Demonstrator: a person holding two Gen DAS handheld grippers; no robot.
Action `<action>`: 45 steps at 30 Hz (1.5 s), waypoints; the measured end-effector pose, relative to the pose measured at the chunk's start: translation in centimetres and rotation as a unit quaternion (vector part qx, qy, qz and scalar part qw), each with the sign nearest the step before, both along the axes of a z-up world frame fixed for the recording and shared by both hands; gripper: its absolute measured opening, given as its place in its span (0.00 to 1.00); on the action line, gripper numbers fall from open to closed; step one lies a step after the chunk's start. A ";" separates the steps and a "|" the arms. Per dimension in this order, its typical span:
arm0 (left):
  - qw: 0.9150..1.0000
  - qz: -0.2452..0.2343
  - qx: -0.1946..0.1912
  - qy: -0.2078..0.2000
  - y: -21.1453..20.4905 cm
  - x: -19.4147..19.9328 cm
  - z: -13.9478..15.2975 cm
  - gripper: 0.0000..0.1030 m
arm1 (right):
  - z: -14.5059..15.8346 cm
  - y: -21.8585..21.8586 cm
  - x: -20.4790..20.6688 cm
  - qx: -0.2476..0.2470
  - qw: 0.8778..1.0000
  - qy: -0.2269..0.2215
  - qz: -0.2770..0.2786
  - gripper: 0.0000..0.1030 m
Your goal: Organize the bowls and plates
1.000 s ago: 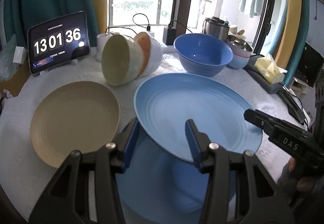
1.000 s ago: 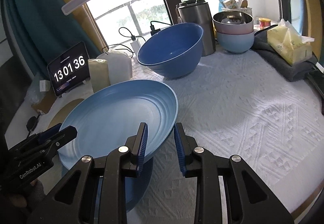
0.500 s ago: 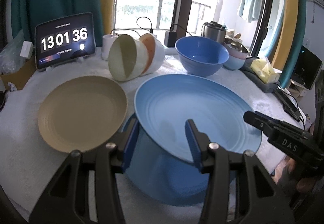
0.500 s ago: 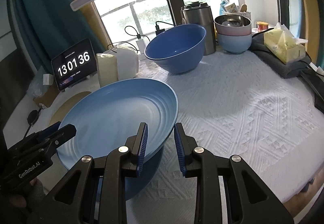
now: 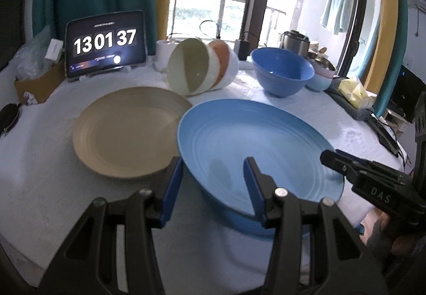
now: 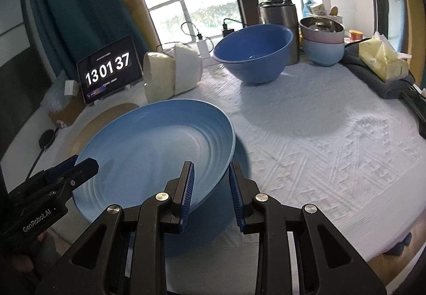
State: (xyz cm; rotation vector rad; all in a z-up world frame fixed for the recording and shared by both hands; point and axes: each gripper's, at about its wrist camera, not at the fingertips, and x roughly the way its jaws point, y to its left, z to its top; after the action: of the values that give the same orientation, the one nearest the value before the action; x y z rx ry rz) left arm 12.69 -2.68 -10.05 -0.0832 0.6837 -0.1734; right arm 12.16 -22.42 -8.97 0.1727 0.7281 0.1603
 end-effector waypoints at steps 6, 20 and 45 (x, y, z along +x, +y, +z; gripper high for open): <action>1.000 0.011 -0.001 0.010 1.2 -0.3 -1.1 0.47 | -1.0 1.7 0.0 -0.010 1.000 0.009 0.014 0.28; 0.999 -0.032 0.019 0.037 -0.8 -0.1 -2.7 0.50 | -1.7 1.4 0.3 -0.015 1.000 0.015 -0.003 0.29; 1.000 -0.016 0.022 0.008 0.1 -0.2 -1.7 0.68 | -2.2 0.1 0.2 -0.019 1.000 0.007 -0.023 0.29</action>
State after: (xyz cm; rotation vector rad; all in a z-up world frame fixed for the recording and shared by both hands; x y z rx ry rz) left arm 12.46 -2.55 -11.71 -0.0319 0.7048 -0.1881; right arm 12.39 -22.36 -11.17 0.1540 0.7398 0.1023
